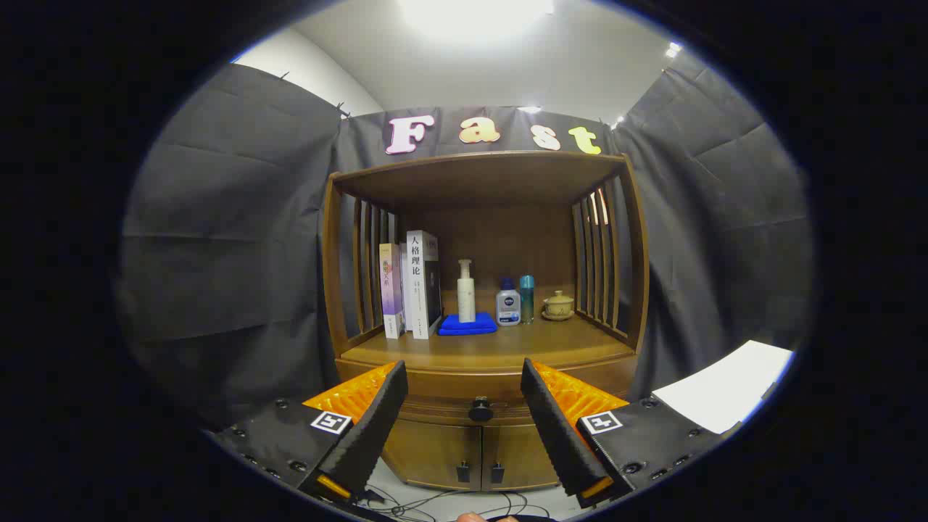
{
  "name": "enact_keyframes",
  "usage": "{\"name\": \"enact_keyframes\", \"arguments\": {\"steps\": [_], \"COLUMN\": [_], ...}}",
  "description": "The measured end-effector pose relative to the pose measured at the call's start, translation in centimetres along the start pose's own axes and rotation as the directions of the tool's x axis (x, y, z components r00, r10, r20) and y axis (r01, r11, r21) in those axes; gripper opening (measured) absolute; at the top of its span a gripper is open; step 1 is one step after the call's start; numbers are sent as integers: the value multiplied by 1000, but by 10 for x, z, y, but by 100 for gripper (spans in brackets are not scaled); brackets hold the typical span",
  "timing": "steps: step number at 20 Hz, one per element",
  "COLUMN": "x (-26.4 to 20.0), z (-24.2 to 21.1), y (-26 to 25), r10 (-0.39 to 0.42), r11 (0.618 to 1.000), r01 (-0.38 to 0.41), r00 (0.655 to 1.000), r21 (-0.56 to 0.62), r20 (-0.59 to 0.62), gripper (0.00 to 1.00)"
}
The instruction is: Pull open the drawer, take out the items inside it, and place them on the countertop above the cabinet.
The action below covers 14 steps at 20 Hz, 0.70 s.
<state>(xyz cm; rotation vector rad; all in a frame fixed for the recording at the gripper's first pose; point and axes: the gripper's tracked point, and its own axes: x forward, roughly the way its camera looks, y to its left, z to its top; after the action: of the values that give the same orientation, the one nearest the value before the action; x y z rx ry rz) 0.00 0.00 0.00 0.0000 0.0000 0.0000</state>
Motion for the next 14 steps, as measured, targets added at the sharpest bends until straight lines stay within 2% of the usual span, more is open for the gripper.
{"name": "enact_keyframes", "arguments": {"steps": [9,14], "x": [-5,-5], "z": [13,11], "y": [-11,-18], "r10": [-41,-57], "r11": [999,998], "r01": [40,55], "r00": [997,997], "r21": [24,25], "r20": [59,52], "gripper": [99,99]}}
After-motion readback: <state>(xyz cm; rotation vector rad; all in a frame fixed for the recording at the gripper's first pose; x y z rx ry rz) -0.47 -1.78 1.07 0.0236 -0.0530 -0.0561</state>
